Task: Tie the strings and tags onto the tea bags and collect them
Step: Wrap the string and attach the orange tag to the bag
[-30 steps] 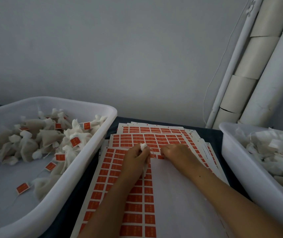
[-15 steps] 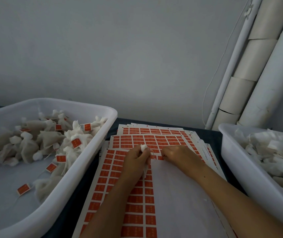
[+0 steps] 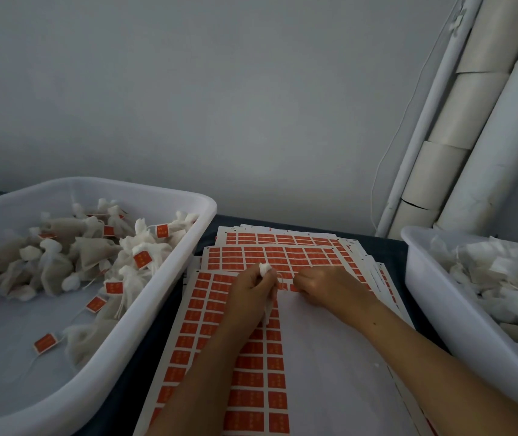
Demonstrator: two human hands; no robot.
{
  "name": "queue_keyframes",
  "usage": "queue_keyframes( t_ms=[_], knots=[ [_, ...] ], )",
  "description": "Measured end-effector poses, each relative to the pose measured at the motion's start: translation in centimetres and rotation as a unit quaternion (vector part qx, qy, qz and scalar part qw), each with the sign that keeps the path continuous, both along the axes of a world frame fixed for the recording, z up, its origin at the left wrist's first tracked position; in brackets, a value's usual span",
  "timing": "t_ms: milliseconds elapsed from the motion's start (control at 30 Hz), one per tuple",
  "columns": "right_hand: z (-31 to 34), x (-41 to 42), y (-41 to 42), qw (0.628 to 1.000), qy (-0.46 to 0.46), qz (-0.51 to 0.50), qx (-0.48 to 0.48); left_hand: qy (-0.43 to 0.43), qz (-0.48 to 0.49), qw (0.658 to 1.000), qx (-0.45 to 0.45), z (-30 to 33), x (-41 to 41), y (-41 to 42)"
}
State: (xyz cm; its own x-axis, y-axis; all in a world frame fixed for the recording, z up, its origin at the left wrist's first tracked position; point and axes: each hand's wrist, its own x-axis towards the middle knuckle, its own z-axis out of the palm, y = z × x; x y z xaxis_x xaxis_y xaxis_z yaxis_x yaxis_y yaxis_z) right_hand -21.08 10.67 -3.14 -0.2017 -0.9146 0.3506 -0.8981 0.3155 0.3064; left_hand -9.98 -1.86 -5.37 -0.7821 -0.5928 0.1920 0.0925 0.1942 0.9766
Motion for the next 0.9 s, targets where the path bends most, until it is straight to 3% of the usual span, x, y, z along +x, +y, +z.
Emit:
queue_keyframes(
  t_ms=[200,333,567,800,900],
  knots=[
    [-0.3,-0.4,-0.5,0.999,-0.038,-0.035,0.0,-0.006,-0.001,1.0,-0.007,0.0,0.0,0.0],
    [-0.7,-0.3,-0.8,0.985,-0.123,-0.067,-0.096,-0.011,0.011,1.0,0.006,0.1,0.0,0.1],
    [-1.2,0.5,-2.0,0.874,-0.39,-0.156,-0.244,0.016,0.046,0.989,0.143,0.9,0.4,-0.1],
    [-1.6,1.6,-4.1,0.834,-0.412,-0.243,-0.274,0.025,0.053,0.986,0.153,1.4,0.7,0.2],
    [-1.6,2.1,-4.6,0.795,-0.443,-0.251,-0.329,0.051,0.039,0.987,0.144,1.5,0.9,0.2]
  ],
)
